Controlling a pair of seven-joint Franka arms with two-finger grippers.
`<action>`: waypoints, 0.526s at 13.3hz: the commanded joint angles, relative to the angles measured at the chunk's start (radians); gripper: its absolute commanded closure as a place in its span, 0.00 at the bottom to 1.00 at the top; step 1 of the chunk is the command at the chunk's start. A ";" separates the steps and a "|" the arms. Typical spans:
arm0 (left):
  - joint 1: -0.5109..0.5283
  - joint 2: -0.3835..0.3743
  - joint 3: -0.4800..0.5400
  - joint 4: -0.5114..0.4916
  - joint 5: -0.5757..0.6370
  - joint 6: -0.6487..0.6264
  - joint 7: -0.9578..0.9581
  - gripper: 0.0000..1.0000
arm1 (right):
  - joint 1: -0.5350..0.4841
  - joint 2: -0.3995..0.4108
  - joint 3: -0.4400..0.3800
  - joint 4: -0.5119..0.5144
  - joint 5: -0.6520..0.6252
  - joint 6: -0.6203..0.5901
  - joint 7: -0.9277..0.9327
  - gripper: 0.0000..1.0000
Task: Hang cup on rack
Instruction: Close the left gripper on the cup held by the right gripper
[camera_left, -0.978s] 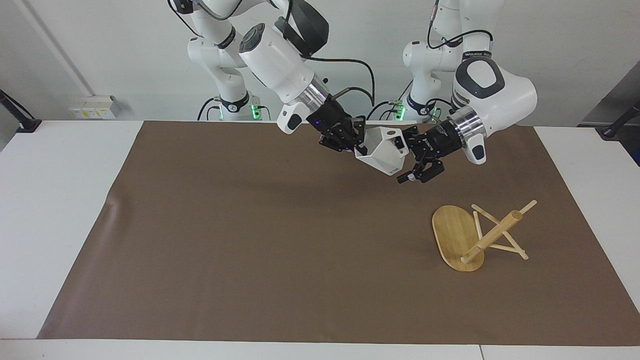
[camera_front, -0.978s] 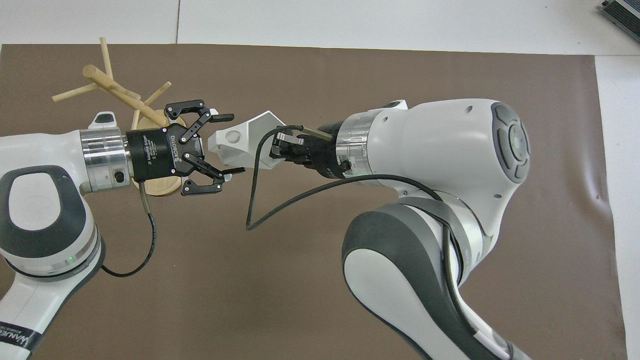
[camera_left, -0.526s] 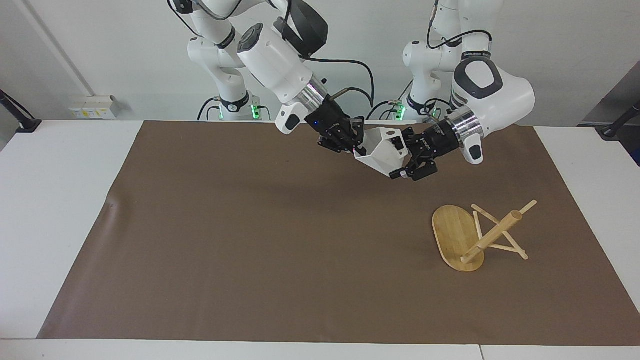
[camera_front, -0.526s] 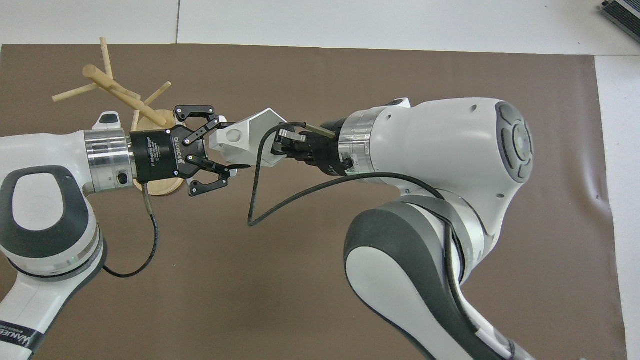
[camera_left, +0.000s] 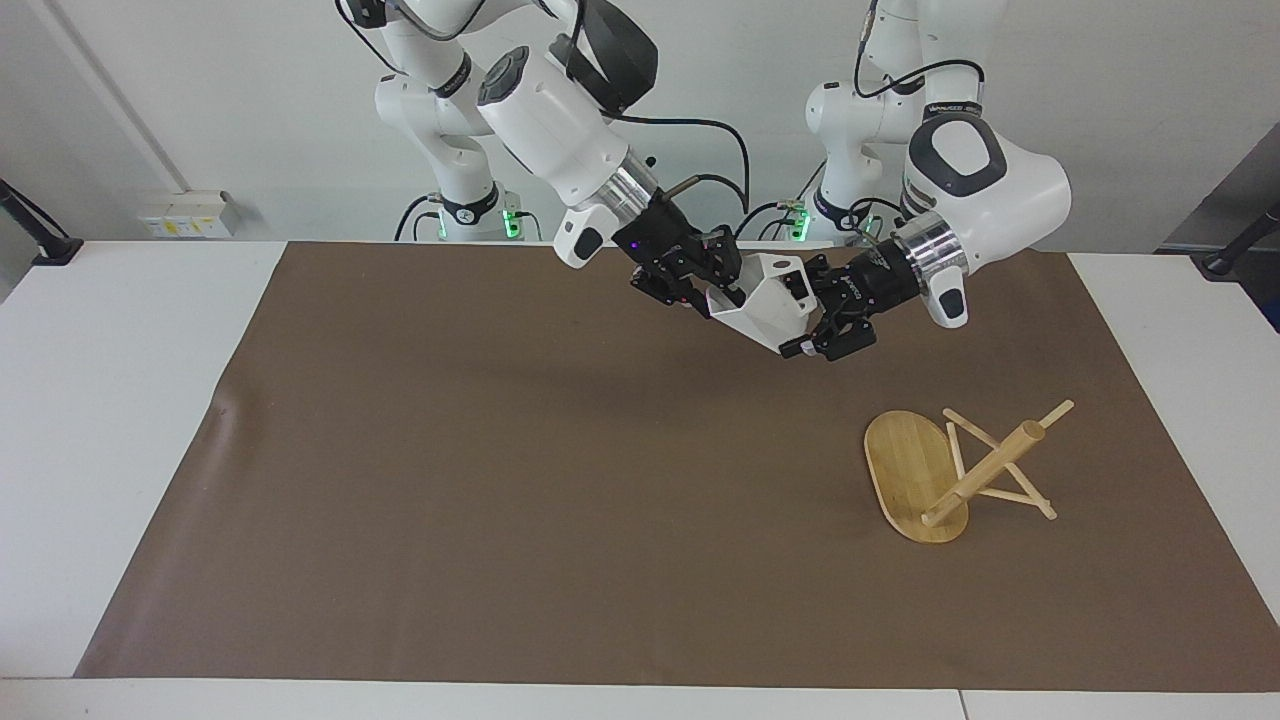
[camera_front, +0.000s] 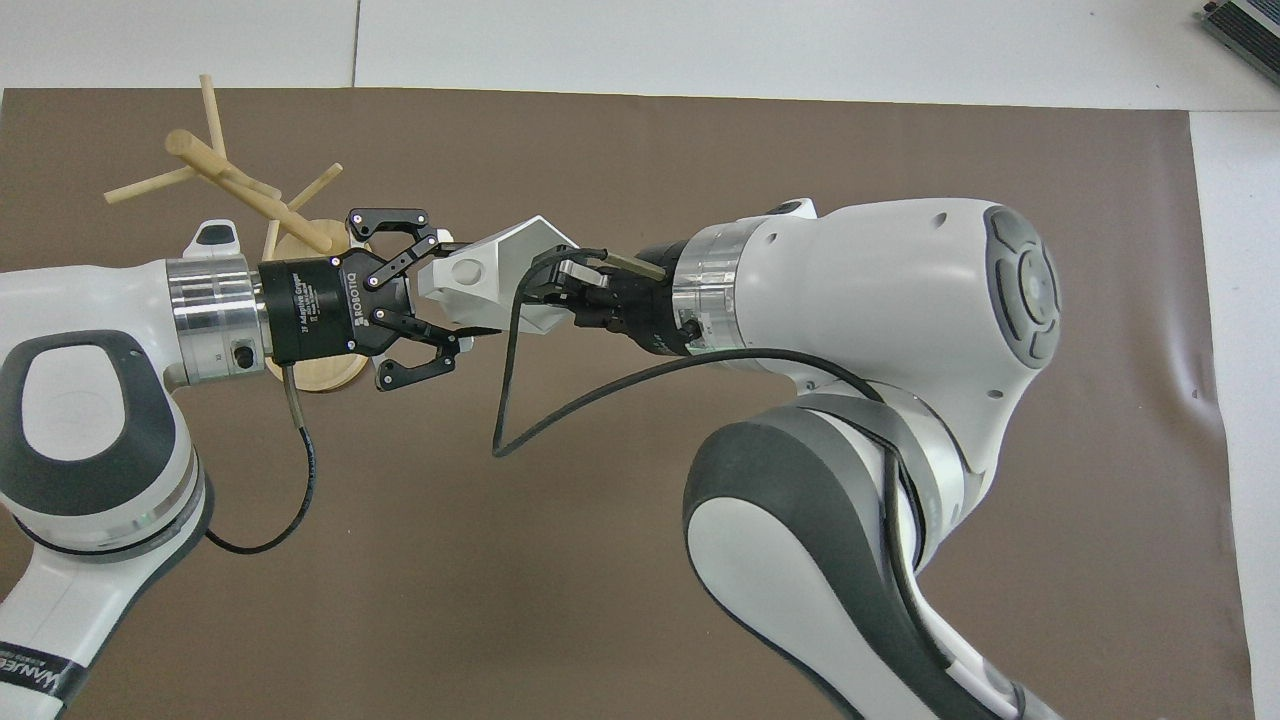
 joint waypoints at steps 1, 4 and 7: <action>-0.013 -0.002 0.016 0.003 -0.010 -0.006 -0.017 1.00 | -0.010 -0.003 0.010 -0.007 0.006 -0.001 -0.011 0.00; -0.001 -0.007 0.017 -0.008 0.045 -0.003 -0.051 1.00 | -0.011 -0.003 0.010 -0.007 0.006 -0.001 -0.021 0.00; 0.015 -0.005 0.019 -0.005 0.071 -0.003 -0.074 1.00 | -0.013 -0.004 0.004 -0.006 0.006 0.001 -0.025 0.00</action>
